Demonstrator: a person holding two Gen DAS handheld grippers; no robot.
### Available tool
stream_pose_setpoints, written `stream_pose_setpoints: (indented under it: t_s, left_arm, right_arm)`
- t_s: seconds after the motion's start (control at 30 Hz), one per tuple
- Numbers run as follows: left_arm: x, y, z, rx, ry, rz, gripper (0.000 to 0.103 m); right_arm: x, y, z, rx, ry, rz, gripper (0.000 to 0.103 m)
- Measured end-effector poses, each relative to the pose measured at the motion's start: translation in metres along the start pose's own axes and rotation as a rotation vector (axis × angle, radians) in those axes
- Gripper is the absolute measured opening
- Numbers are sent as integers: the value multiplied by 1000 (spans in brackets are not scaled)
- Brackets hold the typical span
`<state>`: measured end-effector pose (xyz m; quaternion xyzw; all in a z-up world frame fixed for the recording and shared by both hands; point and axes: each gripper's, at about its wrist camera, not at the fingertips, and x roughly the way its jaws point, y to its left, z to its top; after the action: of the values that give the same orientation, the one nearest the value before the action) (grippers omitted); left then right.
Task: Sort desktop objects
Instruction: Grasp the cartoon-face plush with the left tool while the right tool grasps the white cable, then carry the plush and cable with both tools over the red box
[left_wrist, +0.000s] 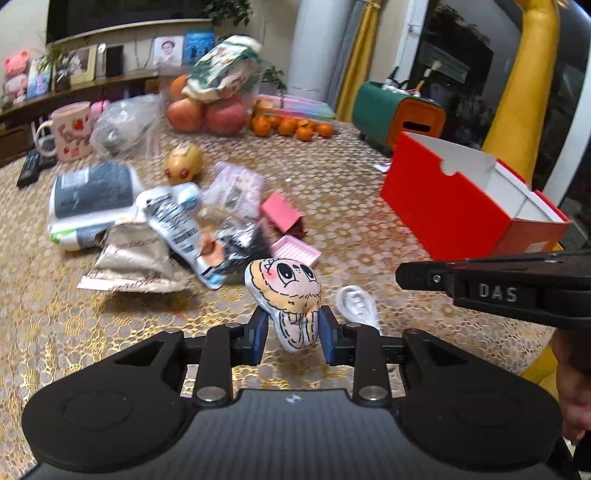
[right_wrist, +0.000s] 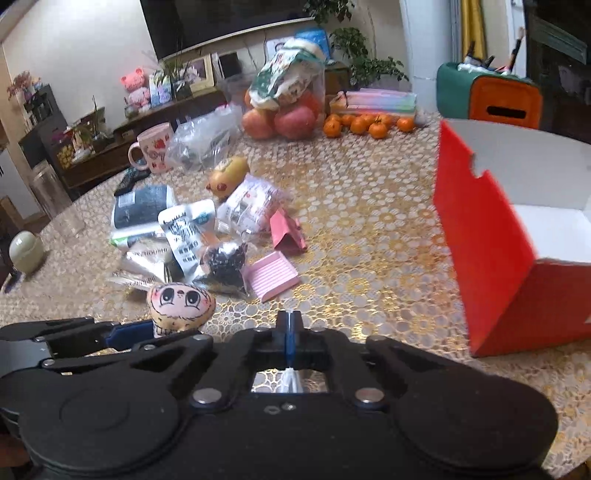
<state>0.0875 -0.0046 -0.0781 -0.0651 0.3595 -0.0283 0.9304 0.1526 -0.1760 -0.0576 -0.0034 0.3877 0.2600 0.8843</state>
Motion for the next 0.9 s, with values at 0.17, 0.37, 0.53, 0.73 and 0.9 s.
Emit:
stream_pose_setpoints:
  t_s: [0.17,0.37,0.53,0.73,0.9]
  left_arm:
    - [-5,-10,0,15,-1,-1,28]
    - [-1,-2,-2,-8,17,29,28]
    - [6,13,-6,-41,36,42,28]
    - [11,24,-9,-58,52,43,28]
    - [13,23,-9,-56,61,35,28]
  right_arm:
    - [1,-14,-8,-12,6,-19,12]
    - [-1,-1,-17,-104,-25,3,51]
    - [18,8,-19,-149,19,2,50]
    - [37,17,-26,-181,76,10,44]
    - [44,21,-30,-208,102,-7,30]
